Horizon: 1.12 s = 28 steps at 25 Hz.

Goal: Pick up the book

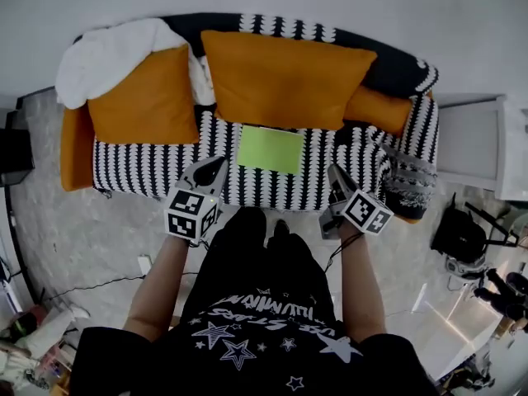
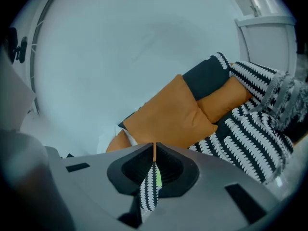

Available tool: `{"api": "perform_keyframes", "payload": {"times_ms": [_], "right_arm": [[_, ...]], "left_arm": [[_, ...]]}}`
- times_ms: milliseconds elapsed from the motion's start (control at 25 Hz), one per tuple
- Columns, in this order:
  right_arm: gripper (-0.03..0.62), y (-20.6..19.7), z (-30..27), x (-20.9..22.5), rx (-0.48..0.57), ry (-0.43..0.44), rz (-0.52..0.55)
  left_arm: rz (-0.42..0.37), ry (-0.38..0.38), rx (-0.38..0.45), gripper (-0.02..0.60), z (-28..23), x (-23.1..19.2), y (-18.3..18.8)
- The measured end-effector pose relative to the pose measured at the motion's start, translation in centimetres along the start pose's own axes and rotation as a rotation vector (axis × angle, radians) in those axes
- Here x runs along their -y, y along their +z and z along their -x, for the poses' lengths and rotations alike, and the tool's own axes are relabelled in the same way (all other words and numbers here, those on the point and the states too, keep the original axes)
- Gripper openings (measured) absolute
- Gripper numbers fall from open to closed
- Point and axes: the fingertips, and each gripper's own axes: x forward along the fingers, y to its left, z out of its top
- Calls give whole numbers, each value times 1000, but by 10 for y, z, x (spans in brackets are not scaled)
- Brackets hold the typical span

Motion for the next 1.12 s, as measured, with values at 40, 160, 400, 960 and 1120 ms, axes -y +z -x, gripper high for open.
{"api": "perform_keyframes", "payload": {"times_ms": [40,160,400,960,1120], "right_arm": [[34,-4,-4,2,-3,-10,-13],[34,-16,-18,8,-22,-34,-24],[34,-48,-40,34,-86,-106,-47],[34,-100,-111,116,-242,-88,-70],[35,-111,-129,129,-295,-56,-62]], "left_arm": [[-6,-20,-12,5,-4,-1,-3],[-16,-61,-52,5,-18,-5,-14],[2,-96,-120,5,-39,-13,-40],[-11,-69,-246,5,-107,-22,-91],[0,-67,-270,5,-120,-21,-103]]}}
